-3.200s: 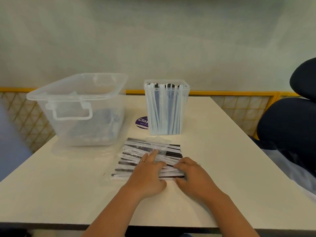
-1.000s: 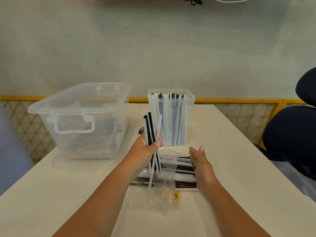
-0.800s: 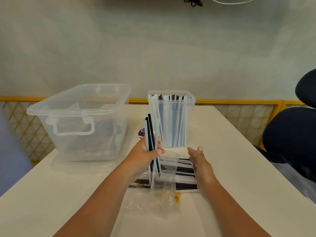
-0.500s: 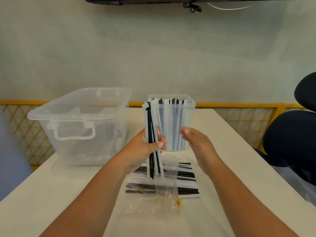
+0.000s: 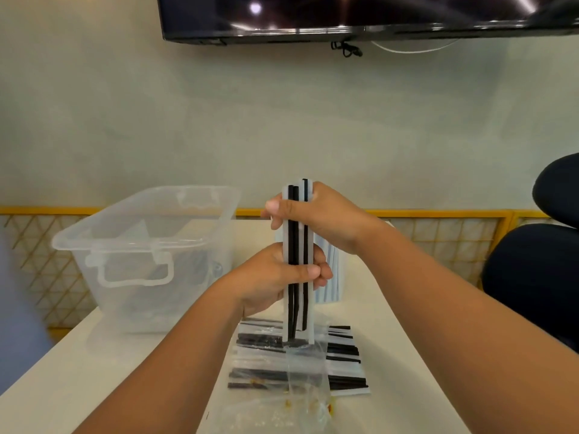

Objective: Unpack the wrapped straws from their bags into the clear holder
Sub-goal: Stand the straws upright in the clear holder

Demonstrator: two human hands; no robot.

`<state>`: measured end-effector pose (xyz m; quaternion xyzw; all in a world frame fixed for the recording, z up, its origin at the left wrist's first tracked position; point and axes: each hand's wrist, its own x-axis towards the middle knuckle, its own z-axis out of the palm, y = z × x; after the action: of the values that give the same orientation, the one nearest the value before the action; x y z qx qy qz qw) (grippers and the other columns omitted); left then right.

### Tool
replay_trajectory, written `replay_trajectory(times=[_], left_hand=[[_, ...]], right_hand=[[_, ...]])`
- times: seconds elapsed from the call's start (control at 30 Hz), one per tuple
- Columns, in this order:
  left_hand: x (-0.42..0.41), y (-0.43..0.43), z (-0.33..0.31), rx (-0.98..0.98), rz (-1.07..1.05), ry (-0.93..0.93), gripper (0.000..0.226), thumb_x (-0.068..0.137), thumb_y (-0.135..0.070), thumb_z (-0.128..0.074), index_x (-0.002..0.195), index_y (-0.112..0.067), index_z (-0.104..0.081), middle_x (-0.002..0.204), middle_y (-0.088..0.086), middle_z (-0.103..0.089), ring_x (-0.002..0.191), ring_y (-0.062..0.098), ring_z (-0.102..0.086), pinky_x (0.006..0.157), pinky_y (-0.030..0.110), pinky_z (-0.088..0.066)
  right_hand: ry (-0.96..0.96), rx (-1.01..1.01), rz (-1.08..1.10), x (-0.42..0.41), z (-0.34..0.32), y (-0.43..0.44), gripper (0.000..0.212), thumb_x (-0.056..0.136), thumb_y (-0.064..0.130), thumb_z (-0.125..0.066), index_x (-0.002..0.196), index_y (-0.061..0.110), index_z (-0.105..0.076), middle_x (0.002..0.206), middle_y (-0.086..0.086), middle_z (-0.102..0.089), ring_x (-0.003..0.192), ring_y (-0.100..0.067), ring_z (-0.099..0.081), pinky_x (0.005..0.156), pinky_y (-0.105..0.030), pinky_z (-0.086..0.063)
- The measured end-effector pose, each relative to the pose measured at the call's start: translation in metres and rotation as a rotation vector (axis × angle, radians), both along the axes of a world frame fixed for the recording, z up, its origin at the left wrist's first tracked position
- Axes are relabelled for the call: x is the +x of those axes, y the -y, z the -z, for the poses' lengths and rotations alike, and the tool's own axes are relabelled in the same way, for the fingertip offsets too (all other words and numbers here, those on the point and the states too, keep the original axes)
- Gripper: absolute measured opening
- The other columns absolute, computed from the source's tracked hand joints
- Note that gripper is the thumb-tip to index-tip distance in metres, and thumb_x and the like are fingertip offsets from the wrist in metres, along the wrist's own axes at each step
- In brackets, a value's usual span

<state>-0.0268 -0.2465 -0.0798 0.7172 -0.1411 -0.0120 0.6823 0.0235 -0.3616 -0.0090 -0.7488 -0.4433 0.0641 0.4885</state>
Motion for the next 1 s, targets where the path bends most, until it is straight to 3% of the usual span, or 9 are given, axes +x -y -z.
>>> replay_trajectory(times=[0.07, 0.17, 0.27, 0.37, 0.53, 0.63, 0.77, 0.87, 1.0], left_hand=[[0.002, 0.0, 0.003, 0.036, 0.014, -0.013, 0.017, 0.089, 0.001, -0.051, 0.085, -0.012, -0.061, 0.074, -0.004, -0.069, 0.074, 0.008, -0.064, 0.074, 0.02, -0.05], [0.009, -0.002, 0.007, 0.071, 0.007, -0.029, 0.016, 0.09, -0.001, -0.051, 0.084, -0.013, -0.06, 0.073, -0.005, -0.068, 0.075, 0.009, -0.063, 0.076, 0.02, -0.05], [0.016, -0.004, 0.0, 0.11, 0.021, -0.018, 0.021, 0.093, -0.005, -0.051, 0.078, -0.017, -0.059, 0.071, -0.005, -0.064, 0.074, 0.011, -0.06, 0.076, 0.024, -0.048], [0.026, -0.003, -0.015, 0.104, 0.032, -0.001, 0.022, 0.093, -0.007, -0.051, 0.075, -0.018, -0.057, 0.067, -0.004, -0.06, 0.072, 0.012, -0.056, 0.077, 0.027, -0.046], [0.053, 0.001, -0.041, 0.101, -0.047, 0.074, 0.02, 0.092, -0.01, -0.053, 0.078, -0.022, -0.061, 0.069, -0.004, -0.063, 0.073, 0.01, -0.059, 0.082, 0.031, -0.047], [0.075, 0.001, -0.049, 0.204, -0.254, 0.145, 0.01, 0.09, -0.02, -0.059, 0.099, -0.023, -0.062, 0.09, -0.005, -0.07, 0.086, 0.009, -0.064, 0.076, 0.027, -0.048], [0.096, -0.011, -0.049, 0.427, -0.469, 0.242, 0.05, 0.088, -0.023, -0.063, 0.135, -0.024, -0.044, 0.129, -0.013, -0.05, 0.121, 0.006, -0.045, 0.094, 0.022, -0.034], [0.106, -0.025, -0.043, 0.574, -0.543, 0.279, 0.056, 0.09, -0.025, -0.059, 0.14, -0.028, -0.035, 0.143, -0.01, -0.038, 0.131, 0.008, -0.035, 0.092, 0.017, -0.026], [0.12, -0.04, -0.027, 0.713, -0.549, 0.198, 0.049, 0.091, -0.035, -0.056, 0.137, -0.026, -0.042, 0.147, -0.004, -0.036, 0.134, 0.014, -0.035, 0.095, 0.018, -0.025]], right_hand=[[-0.019, 0.049, 0.002, 0.004, -0.007, 0.0, 0.028, 0.089, 0.031, -0.057, 0.068, 0.014, -0.064, 0.096, 0.006, -0.069, 0.089, 0.001, -0.062, 0.077, -0.011, -0.044], [-0.002, 0.087, 0.039, 0.012, -0.017, 0.002, 0.029, 0.088, 0.035, -0.057, 0.067, 0.016, -0.064, 0.09, 0.001, -0.068, 0.08, -0.005, -0.061, 0.072, -0.018, -0.045], [0.039, 0.033, 0.044, 0.019, -0.028, 0.007, 0.022, 0.085, 0.035, -0.062, 0.068, 0.021, -0.065, 0.066, 0.013, -0.064, 0.065, 0.001, -0.06, 0.064, -0.015, -0.046], [0.082, -0.026, 0.039, 0.029, -0.041, 0.012, 0.012, 0.083, 0.03, -0.066, 0.076, 0.021, -0.065, 0.074, 0.007, -0.067, 0.075, -0.007, -0.067, 0.073, -0.022, -0.055], [0.231, 0.019, 0.123, 0.045, -0.068, 0.015, 0.01, 0.085, 0.026, -0.064, 0.08, 0.017, -0.062, 0.078, 0.003, -0.068, 0.071, -0.005, -0.068, 0.068, -0.019, -0.056], [0.267, 0.106, 0.207, 0.059, -0.082, 0.016, 0.01, 0.085, 0.025, -0.064, 0.08, 0.017, -0.06, 0.077, 0.003, -0.066, 0.07, -0.005, -0.067, 0.064, -0.016, -0.056], [0.311, 0.202, 0.35, 0.083, -0.093, 0.017, 0.012, 0.085, 0.027, -0.063, 0.083, 0.016, -0.058, 0.083, -0.001, -0.065, 0.077, -0.009, -0.066, 0.062, -0.018, -0.053], [0.301, 0.205, 0.461, 0.106, -0.086, 0.011, 0.024, 0.086, 0.026, -0.063, 0.091, 0.003, -0.063, 0.097, -0.018, -0.067, 0.088, -0.027, -0.067, 0.077, -0.036, -0.057], [0.218, 0.049, 0.51, 0.137, -0.055, -0.003, 0.028, 0.084, 0.031, -0.065, 0.093, 0.004, -0.064, 0.092, -0.013, -0.067, 0.089, -0.028, -0.066, 0.082, -0.041, -0.055]])
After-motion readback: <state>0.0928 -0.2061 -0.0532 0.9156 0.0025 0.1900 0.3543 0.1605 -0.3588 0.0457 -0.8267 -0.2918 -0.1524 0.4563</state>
